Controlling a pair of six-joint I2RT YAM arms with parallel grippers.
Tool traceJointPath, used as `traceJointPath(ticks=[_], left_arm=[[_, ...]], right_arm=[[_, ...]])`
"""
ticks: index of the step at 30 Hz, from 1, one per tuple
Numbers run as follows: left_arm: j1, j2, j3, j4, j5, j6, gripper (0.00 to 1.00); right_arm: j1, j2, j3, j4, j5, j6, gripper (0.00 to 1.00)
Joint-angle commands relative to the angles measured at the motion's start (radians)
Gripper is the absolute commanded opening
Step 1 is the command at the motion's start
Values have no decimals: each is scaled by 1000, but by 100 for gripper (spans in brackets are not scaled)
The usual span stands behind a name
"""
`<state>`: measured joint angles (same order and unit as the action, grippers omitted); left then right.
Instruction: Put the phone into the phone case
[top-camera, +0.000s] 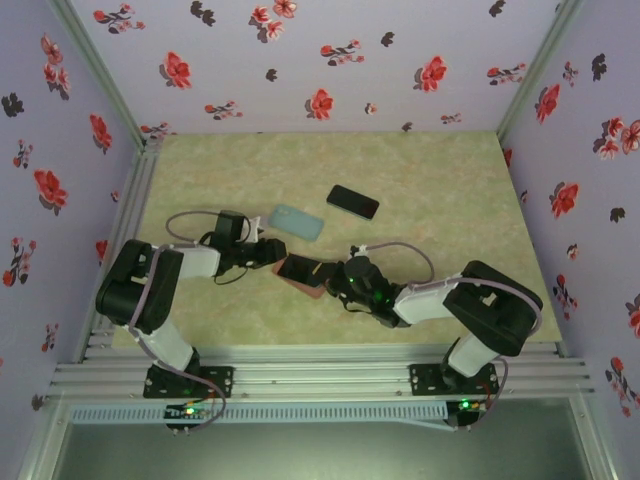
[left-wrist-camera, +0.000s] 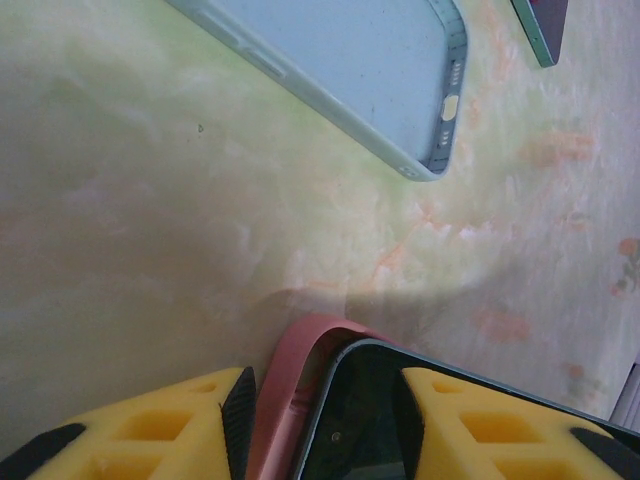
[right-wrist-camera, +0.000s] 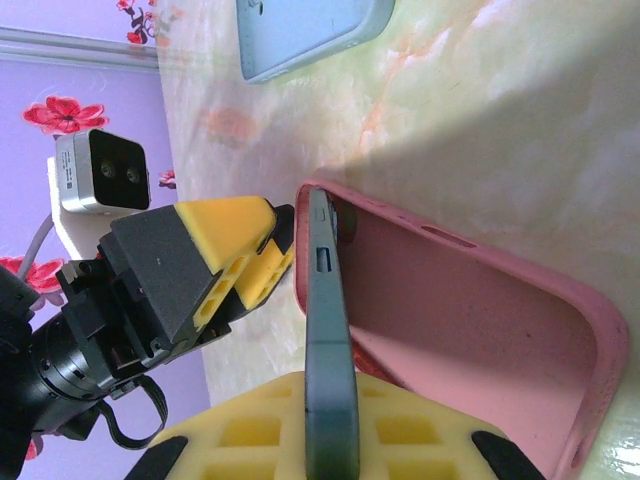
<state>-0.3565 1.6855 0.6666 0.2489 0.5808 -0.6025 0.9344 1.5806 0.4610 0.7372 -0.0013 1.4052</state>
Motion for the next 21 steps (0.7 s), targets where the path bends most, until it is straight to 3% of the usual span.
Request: traceJointPath(ticks=[1, 21], left_arm=[[-10, 24, -33, 21, 17, -11, 45], [-43, 13, -108, 111, 51, -76, 45]], right_arm=[[6, 14, -14, 25, 53, 26, 0], [6, 125, 2, 132, 44, 59, 0]])
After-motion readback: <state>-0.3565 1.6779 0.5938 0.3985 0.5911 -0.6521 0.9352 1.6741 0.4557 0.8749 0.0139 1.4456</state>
